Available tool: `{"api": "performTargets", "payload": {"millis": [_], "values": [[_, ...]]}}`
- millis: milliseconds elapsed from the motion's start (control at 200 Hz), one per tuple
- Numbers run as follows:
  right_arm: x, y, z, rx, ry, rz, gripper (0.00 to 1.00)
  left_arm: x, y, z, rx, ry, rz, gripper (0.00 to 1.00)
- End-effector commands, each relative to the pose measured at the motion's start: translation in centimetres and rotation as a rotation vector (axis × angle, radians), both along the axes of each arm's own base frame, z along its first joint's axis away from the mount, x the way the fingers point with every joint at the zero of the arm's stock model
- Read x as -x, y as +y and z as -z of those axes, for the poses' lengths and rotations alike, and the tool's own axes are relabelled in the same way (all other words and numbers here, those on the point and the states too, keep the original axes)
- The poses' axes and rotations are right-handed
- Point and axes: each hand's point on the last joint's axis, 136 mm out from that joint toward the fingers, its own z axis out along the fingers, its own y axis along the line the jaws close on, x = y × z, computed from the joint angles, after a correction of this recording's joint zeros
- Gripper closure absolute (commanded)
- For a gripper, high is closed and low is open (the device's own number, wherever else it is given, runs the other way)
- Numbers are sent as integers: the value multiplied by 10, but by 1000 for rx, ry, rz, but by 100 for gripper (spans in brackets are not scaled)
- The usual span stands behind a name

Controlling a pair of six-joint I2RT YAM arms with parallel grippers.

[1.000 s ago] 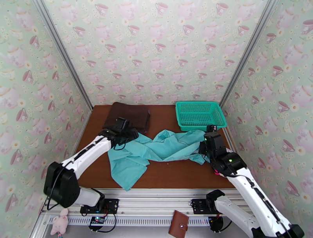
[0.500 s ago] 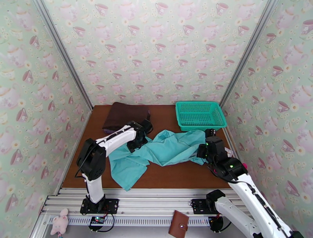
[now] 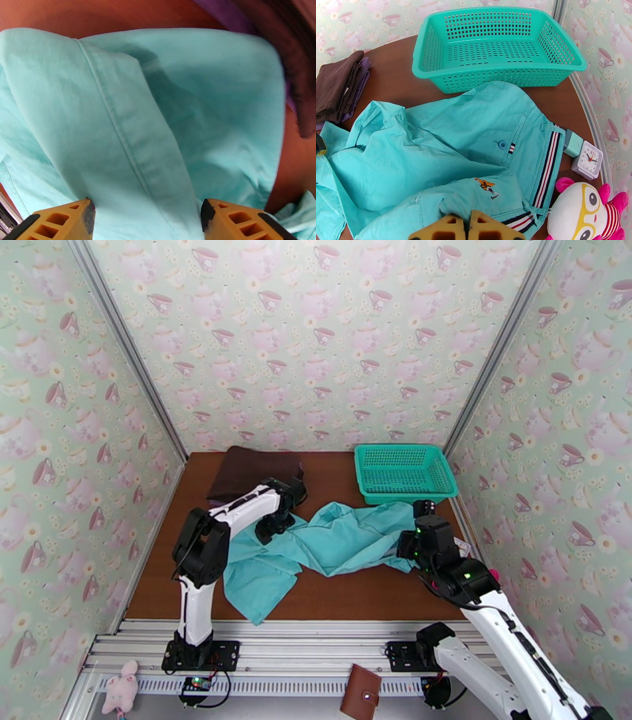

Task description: Fold and stack the trousers

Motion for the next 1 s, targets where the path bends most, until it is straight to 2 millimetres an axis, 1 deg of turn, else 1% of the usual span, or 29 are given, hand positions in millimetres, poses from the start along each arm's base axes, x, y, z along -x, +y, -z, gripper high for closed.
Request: {"api": "performTargets", "payload": {"millis": [0, 35, 75, 120, 240, 321, 391, 436, 481, 491, 501, 526, 536, 586, 636, 671, 686, 691, 731, 791, 811, 851, 881, 921, 957, 992], "values": [[-2, 3, -5, -25, -23, -5, 100, 11, 7, -3, -23, 8, 9, 44], [-1, 3, -4, -25, -23, -7, 100, 15, 10, -6, -21, 5, 9, 50], [-2, 3, -5, -25, -24, -7, 100, 18, 15, -8, -22, -4, 7, 61], [-2, 3, -5, -25, -25, -7, 100, 21, 22, -18, -19, -30, 8, 71], [-4, 5, -10, -20, -23, -18, 100, 29, 51, -40, -42, -82, -7, 100], [-7, 3, -21, -16, -51, -11, 100, 32, 76, -53, -36, -114, -23, 100], [-13, 5, -35, -19, -80, -12, 100, 28, 98, -67, -19, -156, -27, 100], [-19, 7, -46, -17, -93, -11, 100, 25, 110, -78, -11, -181, -21, 100], [-29, 10, -58, -15, -110, -12, 100, 20, 126, -92, -15, -208, -28, 100], [-30, 10, -64, -18, -124, -12, 100, 19, 131, -95, -19, -211, -34, 100], [-35, 12, -62, -9, -112, -13, 100, 18, 135, -100, -21, -216, -42, 100], [-42, 14, -69, 2, -112, -16, 100, 16, 145, -112, -29, -231, -53, 100], [-45, 14, -72, 4, -115, -15, 100, 15, 149, -116, -33, -236, -56, 100], [-56, 17, -92, 20, -139, -16, 100, 5, 166, -150, -54, -302, -56, 100], [-66, 18, -117, 28, -193, -21, 100, 0, 184, -190, -104, -371, -60, 100], [-71, 20, -136, 30, -244, -28, 100, -2, 196, -226, -151, -439, -72, 100], [-72, 19, -144, 32, -267, -27, 100, 0, 201, -243, -180, -468, -81, 100], [-73, 19, -147, 33, -274, -27, 100, 1, 203, -245, -190, -469, -84, 100], [-75, 20, -167, 36, -326, -36, 100, 7, 217, -295, -261, -571, -117, 100], [-74, 19, -193, 42, -391, -44, 100, 24, 227, -360, -340, -738, -142, 100], [-73, 17, -200, 48, -407, -39, 100, 32, 232, -379, -359, -792, -161, 100], [-72, 14, -208, 64, -418, -30, 100, 49, 237, -408, -371, -886, -189, 100], [-71, 12, -210, 79, -416, -24, 100, 61, 238, -422, -365, -942, -197, 100], [-69, 6, -208, 99, -408, 0, 100, 78, 238, -428, -340, -991, -217, 100], [-68, 1, -201, 112, -398, 21, 100, 86, 233, -419, -301, -1006, -217, 100], [-67, -4, -194, 125, -390, 45, 100, 90, 223, -401, -248, -1006, -198, 100]]}}
